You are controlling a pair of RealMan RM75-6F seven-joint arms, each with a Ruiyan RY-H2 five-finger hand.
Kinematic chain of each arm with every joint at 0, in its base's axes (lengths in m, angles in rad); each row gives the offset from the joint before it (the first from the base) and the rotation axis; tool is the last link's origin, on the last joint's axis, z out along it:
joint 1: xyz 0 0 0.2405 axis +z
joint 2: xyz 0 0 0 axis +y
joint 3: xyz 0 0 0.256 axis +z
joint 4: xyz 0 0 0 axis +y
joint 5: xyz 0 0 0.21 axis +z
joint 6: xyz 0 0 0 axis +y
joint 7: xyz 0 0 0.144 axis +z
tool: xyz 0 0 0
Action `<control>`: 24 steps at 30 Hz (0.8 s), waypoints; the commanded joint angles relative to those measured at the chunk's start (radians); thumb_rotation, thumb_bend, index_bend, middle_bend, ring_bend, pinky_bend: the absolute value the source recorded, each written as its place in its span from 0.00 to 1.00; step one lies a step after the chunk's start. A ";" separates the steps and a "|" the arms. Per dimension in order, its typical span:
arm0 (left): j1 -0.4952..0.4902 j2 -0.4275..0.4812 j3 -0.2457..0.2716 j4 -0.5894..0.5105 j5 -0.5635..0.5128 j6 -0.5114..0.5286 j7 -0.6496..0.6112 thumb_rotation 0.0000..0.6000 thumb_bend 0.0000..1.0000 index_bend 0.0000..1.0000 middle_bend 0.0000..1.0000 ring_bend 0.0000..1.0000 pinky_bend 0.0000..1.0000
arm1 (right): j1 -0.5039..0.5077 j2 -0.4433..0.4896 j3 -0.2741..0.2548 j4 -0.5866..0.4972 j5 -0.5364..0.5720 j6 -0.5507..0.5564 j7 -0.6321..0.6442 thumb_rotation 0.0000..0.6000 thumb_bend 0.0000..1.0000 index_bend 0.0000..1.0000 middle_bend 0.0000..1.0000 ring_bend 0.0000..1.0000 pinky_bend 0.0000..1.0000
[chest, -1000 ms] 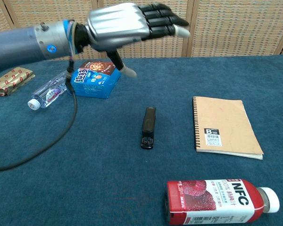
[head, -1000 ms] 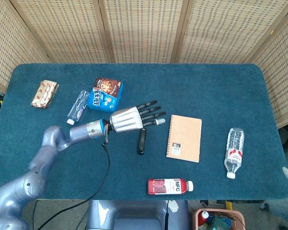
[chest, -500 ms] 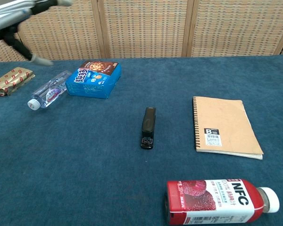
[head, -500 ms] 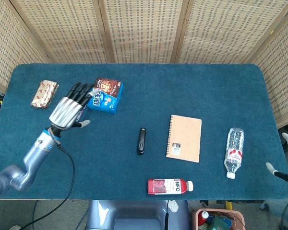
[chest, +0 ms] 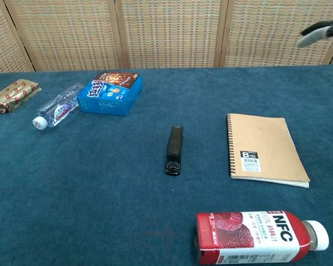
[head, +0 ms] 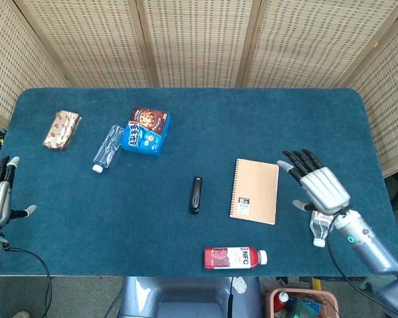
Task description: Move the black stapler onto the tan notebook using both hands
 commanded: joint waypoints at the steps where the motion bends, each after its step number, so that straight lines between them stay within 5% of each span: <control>1: 0.014 0.013 -0.009 -0.007 0.013 -0.005 -0.015 1.00 0.11 0.00 0.00 0.00 0.00 | 0.155 -0.084 -0.024 0.094 -0.136 -0.094 0.085 1.00 0.13 0.05 0.00 0.00 0.00; 9: 0.040 0.026 -0.031 -0.007 0.031 -0.038 -0.033 1.00 0.11 0.00 0.00 0.00 0.00 | 0.367 -0.286 -0.094 0.331 -0.295 -0.132 0.146 1.00 0.13 0.05 0.03 0.00 0.00; 24: 0.053 0.032 -0.056 0.006 0.045 -0.110 -0.036 1.00 0.11 0.00 0.00 0.00 0.00 | 0.568 -0.513 -0.129 0.564 -0.272 -0.258 0.161 1.00 0.14 0.10 0.06 0.00 0.01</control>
